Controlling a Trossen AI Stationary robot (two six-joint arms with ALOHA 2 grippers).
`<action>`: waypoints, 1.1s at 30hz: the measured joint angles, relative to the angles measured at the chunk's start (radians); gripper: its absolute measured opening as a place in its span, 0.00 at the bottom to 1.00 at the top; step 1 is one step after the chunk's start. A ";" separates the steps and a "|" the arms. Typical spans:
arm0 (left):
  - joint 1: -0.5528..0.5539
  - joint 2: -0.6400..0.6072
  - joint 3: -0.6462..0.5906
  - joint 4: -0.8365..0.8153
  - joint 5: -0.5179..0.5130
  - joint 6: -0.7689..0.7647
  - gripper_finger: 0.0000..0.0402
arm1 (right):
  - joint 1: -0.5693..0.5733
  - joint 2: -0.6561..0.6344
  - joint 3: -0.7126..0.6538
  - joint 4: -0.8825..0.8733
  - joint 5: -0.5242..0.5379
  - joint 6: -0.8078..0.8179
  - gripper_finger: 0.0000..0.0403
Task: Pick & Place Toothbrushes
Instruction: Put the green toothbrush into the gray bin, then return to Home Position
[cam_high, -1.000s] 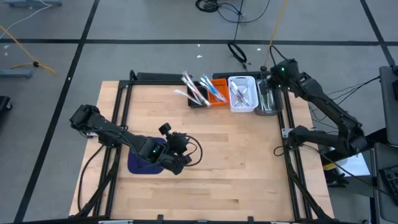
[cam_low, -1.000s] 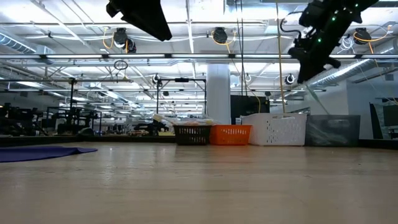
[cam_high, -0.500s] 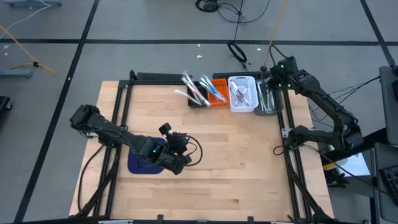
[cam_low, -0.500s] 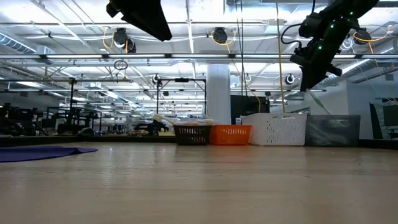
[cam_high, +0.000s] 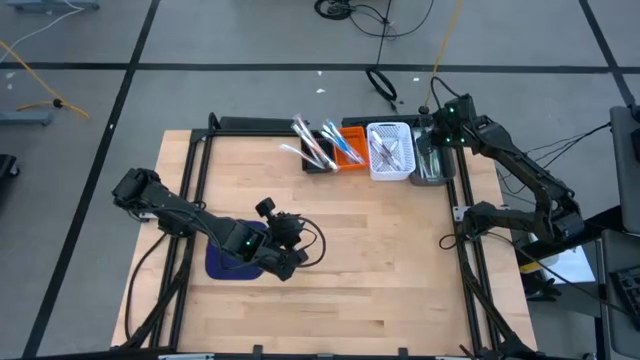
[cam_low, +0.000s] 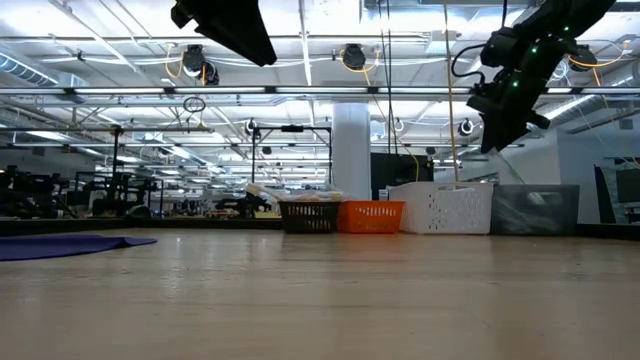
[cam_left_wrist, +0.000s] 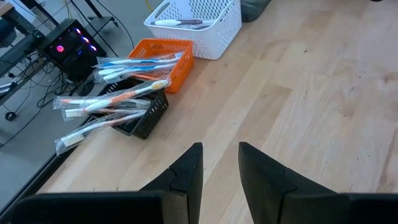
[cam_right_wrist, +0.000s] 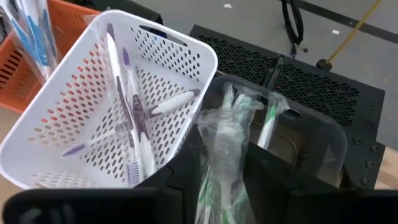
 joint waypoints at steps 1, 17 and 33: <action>0.000 0.000 0.000 0.000 0.000 0.000 0.26 | 0.000 0.000 -0.001 0.006 0.000 0.001 0.26; 0.000 0.000 0.000 0.000 0.000 -0.013 0.26 | 0.000 0.000 -0.001 -0.001 0.003 -0.024 0.49; 0.000 0.000 0.000 0.000 -0.004 -0.019 0.26 | 0.001 0.000 -0.001 -0.007 -0.029 -0.005 0.56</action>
